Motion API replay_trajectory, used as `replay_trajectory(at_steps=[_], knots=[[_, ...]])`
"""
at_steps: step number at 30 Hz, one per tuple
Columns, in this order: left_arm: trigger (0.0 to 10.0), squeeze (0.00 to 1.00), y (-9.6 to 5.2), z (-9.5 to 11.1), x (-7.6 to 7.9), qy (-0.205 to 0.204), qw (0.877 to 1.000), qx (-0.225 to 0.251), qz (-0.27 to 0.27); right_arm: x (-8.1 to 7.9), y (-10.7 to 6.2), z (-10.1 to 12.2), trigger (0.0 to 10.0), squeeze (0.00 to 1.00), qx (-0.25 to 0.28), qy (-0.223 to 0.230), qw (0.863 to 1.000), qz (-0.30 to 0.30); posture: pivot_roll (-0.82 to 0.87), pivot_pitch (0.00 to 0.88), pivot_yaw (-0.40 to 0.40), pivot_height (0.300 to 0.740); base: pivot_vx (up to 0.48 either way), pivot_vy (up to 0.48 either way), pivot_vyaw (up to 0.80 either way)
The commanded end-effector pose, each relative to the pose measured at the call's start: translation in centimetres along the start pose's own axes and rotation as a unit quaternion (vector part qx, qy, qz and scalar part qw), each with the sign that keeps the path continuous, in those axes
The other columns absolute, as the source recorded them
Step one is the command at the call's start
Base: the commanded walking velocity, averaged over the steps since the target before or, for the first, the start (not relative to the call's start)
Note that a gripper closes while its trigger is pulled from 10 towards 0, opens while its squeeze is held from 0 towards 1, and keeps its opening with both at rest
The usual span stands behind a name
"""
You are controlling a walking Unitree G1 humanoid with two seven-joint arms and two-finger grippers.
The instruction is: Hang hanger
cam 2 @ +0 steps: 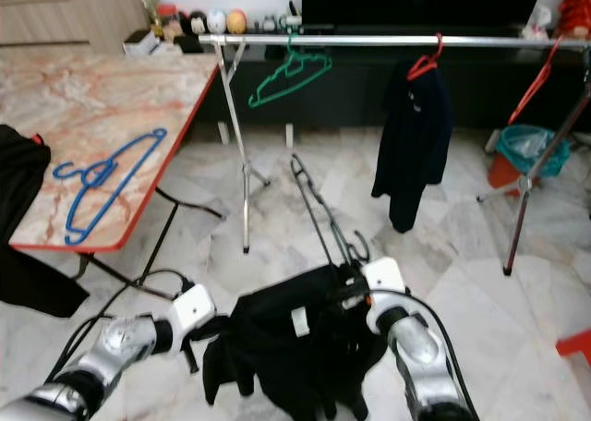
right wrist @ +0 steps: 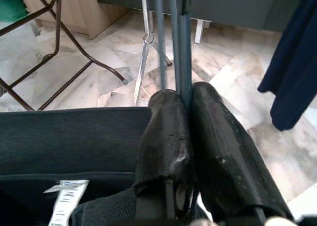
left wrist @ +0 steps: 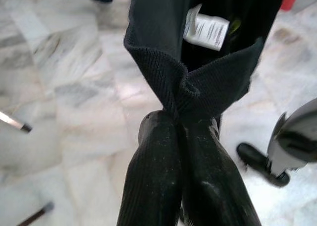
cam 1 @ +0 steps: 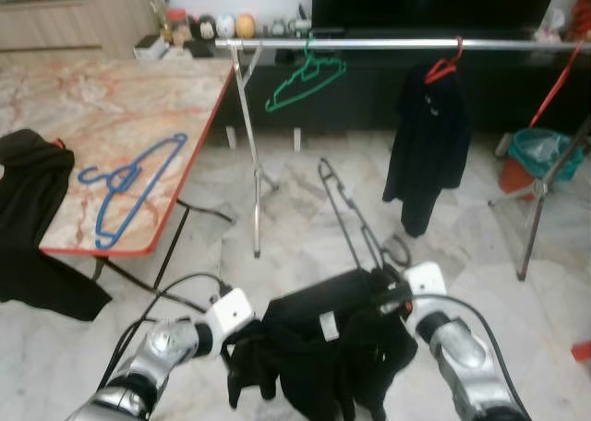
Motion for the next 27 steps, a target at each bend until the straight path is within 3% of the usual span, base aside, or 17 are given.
replay_trajectory(at_steps=[1, 5, 6, 7, 8, 9, 10, 15, 17, 20, 21, 23, 27], knots=[[0.0, 0.00, -0.1, 0.4, -0.3, -0.001, 1.000, 0.011, -0.006, 0.3, 0.4, 0.7, 0.0, 0.00, 0.020, -0.005, 0.999, -0.028, -0.01, 0.003, 0.047, 0.740, 0.000, 0.000, 0.00], [0.0, 0.00, 0.1, 0.4, 0.7, 0.011, 0.999, 0.009, -0.042, 1.3, 1.0, 1.6, 0.0, 0.00, 0.046, 0.025, 0.995, -0.085, -0.01, 0.001, 0.053, 0.740, 0.000, 0.000, 0.00], [0.7, 0.00, 0.2, 0.1, 1.1, 0.023, 0.998, -0.002, -0.053, 1.6, 1.1, 2.0, 0.0, 0.00, 0.055, 0.044, 0.993, -0.099, -0.01, 0.001, 0.053, 0.740, 0.000, 0.000, 0.00], [7.7, 0.00, 0.2, -0.2, 1.5, 0.036, 0.997, -0.013, -0.065, 1.7, 1.3, 2.2, 0.0, 0.00, 0.061, 0.059, 0.991, -0.107, -0.01, 0.000, 0.054, 0.740, 0.000, 0.000, 0.00], [10.0, 0.00, 0.2, -0.3, 1.8, 0.042, 0.996, -0.019, -0.072, 1.8, 1.4, 2.4, 0.0, 0.00, 0.065, 0.066, 0.990, -0.110, -0.01, 0.000, 0.054, 0.740, 0.000, 0.000, 0.00], [10.0, 0.00, 0.2, -0.4, 2.0, 0.041, 0.996, -0.021, -0.076, 1.7, 1.5, 2.6, 3.9, 0.00, 0.065, 0.060, 0.990, -0.111, -0.01, 0.000, 0.054, 0.740, 0.000, 0.000, 0.00], [10.0, 0.00, 0.4, -0.2, 2.0, 0.031, 0.997, -0.013, -0.073, 1.5, 1.8, 2.8, 10.0, 0.00, 0.066, 0.049, 0.991, -0.108, -0.01, 0.000, 0.054, 0.740, 0.000, 0.000, 0.00], [10.0, 0.00, 0.5, 0.0, 2.3, 0.021, 0.996, -0.007, -0.089, 1.6, 2.1, 3.7, 10.0, 0.00, 0.084, 0.059, 0.988, -0.115, -0.01, 0.000, 0.054, 0.740, 0.000, 0.000, 0.00], [10.0, 0.00, 0.4, 0.0, 2.4, 0.027, 0.994, -0.011, -0.103, 0.6, 2.6, 4.1, 10.0, 0.00, 0.092, 0.088, 0.989, -0.074, -0.01, 0.000, 0.055, 0.740, 0.000, 0.000, 0.00], [10.0, 0.00, 0.4, 0.1, 1.6, 0.042, 0.995, -0.018, -0.083, -0.6, 3.0, 4.8, 10.0, 0.00, 0.101, 0.109, 0.989, -0.018, 0.00, 0.000, 0.056, 0.740, 0.000, 0.000, 0.00], [10.0, 0.00, 0.6, 0.7, 0.5, 0.045, 0.997, -0.013, -0.061, -1.7, 3.2, 5.6, 10.0, 0.00, 0.110, 0.130, 0.985, 0.041, 0.00, 0.000, 0.058, 0.740, 0.000, 0.000, 0.00], [10.0, 0.00, 0.8, 2.1, -1.2, 0.028, 0.999, 0.010, -0.028, -3.7, 2.8, 6.6, 10.0, 0.00, 0.115, 0.129, 0.974, 0.147, 0.00, 0.000, 0.059, 0.740, 0.000, 0.000, 0.00], [10.0, 0.00, 0.8, 3.3, -2.1, 0.000, 0.999, 0.046, -0.020, -5.2, 1.9, 7.8, 10.0, 0.00, 0.125, 0.131, 0.955, 0.234, -0.01, 0.000, 0.060, 0.740, 0.000, 0.000, 0.00]])
Point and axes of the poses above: a point about 5 cm out from each wrist's last joint towards the gripper, its own y axis pointing out of the wrist towards the gripper, its own z axis along the axis of the wrist's last joint, x = y × z, the point moved 4 cm from there along y, pointing out of the wrist towards the gripper, and after that the axes turned 11 degrees about y, right-handed, at the moved point
